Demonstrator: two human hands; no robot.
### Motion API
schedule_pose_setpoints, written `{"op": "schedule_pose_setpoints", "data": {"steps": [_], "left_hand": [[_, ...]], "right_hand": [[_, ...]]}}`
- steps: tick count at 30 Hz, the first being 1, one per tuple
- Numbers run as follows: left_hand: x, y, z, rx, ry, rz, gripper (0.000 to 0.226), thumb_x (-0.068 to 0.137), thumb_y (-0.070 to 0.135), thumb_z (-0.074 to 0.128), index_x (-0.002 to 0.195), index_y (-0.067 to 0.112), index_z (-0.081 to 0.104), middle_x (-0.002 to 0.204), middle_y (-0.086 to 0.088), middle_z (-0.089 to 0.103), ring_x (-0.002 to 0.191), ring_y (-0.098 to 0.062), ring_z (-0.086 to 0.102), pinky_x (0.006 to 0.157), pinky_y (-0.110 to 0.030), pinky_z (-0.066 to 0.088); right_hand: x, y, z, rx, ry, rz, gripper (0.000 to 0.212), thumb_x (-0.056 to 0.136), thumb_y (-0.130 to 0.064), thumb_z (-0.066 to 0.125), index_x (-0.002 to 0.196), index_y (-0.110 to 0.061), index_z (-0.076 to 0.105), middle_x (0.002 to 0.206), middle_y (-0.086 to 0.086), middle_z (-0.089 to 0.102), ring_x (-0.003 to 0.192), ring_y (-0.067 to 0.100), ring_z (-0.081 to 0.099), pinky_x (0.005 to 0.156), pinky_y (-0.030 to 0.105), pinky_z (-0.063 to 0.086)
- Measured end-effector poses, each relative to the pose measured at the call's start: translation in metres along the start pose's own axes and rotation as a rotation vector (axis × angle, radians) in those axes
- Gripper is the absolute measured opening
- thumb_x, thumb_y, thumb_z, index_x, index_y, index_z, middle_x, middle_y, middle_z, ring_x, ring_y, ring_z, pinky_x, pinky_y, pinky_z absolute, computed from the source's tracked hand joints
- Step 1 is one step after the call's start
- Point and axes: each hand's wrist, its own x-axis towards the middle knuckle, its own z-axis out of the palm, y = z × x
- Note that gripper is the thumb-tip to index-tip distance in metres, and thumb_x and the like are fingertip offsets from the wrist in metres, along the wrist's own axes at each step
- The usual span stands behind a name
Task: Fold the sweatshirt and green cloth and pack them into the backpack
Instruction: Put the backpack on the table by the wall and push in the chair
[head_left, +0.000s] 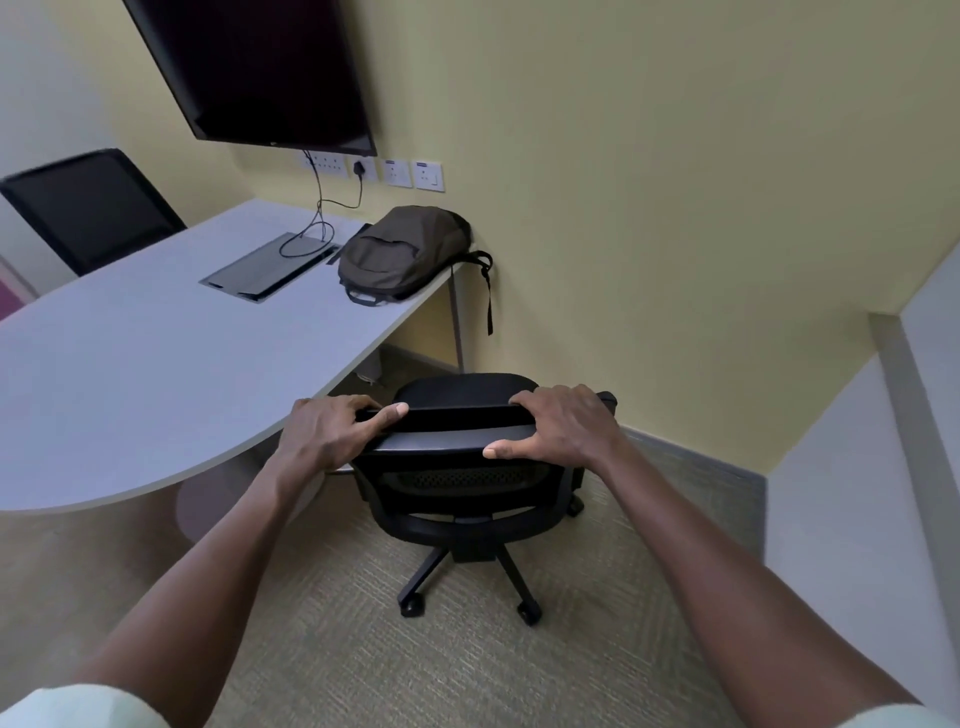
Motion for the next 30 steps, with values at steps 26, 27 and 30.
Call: {"op": "schedule_pose_setpoints", "data": {"steps": [26,27,30], "left_hand": [[0.115,0.0,0.012,-0.049,0.116,-0.341,0.086,0.08,0.091,0.014,0.101,0.032,0.073,0.078,0.004,0.071,0.08,-0.021,0.064,0.088,-0.044,0.049],[0.119,0.001,0.012,-0.055,0.141,-0.346,0.087,0.079,0.092,0.014,0.101,0.032,0.073,0.078,0.005,0.071,0.078,-0.021,0.065,0.084,-0.042,0.051],[0.128,0.005,0.013,-0.051,0.177,-0.305,0.085,0.076,0.094,0.019,0.102,0.034,0.072,0.081,0.009,0.071,0.078,-0.016,0.064,0.069,-0.033,0.051]], "right_hand": [[0.198,0.069,0.018,0.007,-0.071,-0.202,0.114,0.064,-0.1,0.005,0.143,-0.028,0.044,0.133,0.0,0.057,0.124,0.022,0.048,0.106,0.046,0.029],[0.205,0.072,0.019,0.004,-0.07,-0.208,0.115,0.063,-0.1,0.003,0.144,-0.028,0.042,0.136,0.0,0.055,0.128,0.022,0.046,0.107,0.046,0.027],[0.226,0.083,0.018,0.016,-0.077,-0.239,0.119,0.061,-0.101,0.002,0.146,-0.028,0.04,0.139,0.0,0.053,0.131,0.022,0.044,0.109,0.047,0.026]]}}
